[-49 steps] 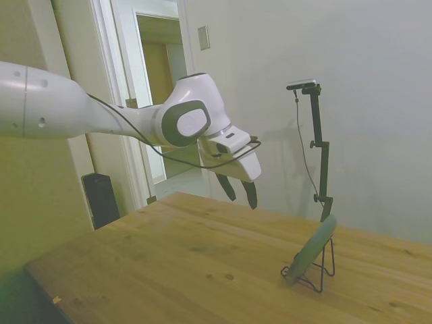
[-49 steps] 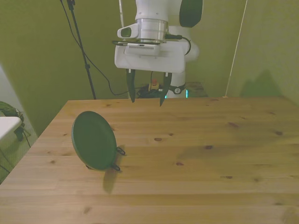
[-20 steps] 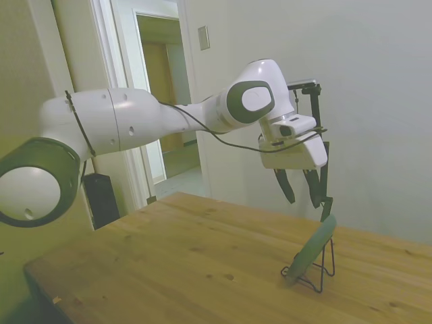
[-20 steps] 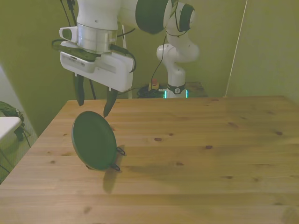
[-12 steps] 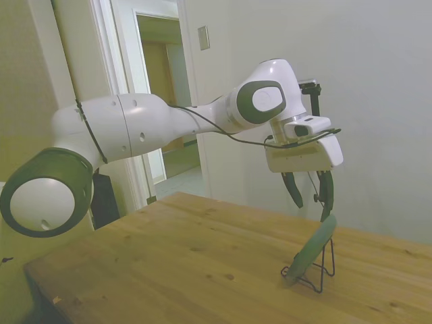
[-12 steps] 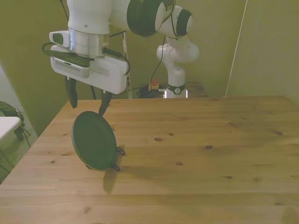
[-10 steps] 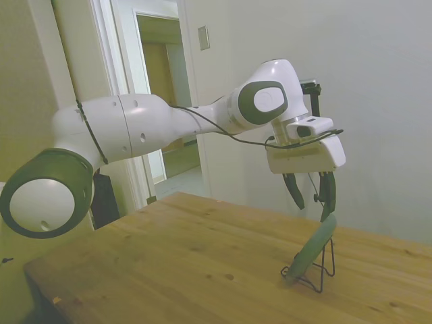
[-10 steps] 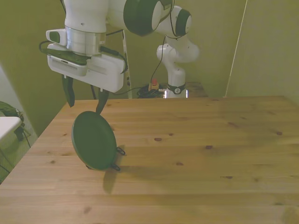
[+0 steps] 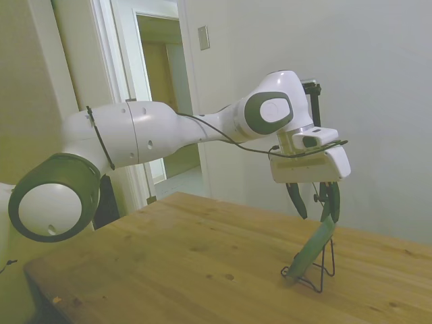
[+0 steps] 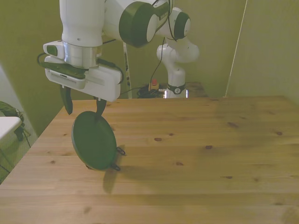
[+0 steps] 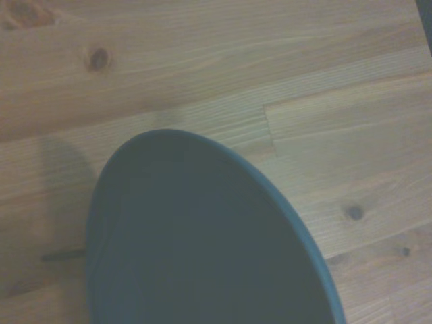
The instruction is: Unload the plate
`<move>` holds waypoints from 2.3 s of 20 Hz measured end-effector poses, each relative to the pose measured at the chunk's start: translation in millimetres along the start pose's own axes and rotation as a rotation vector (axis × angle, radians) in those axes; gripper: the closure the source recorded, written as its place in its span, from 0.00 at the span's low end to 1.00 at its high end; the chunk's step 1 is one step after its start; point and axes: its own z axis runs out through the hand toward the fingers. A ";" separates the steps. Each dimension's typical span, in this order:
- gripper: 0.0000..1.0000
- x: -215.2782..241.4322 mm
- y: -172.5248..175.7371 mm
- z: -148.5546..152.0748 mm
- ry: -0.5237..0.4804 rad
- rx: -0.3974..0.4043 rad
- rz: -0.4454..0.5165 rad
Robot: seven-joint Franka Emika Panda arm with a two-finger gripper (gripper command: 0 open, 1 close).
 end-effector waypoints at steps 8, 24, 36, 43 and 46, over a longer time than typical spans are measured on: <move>1.00 4.4 -0.5 9.3 0.026 0.004 -0.011; 1.00 -1.3 -7.8 10.4 0.033 0.000 -0.027; 1.00 -3.5 -8.8 -1.8 0.047 0.010 -0.032; 1.00 -10.1 -17.1 -14.4 0.059 0.024 -0.046; 1.00 -16.6 -25.8 -26.3 0.067 0.038 -0.059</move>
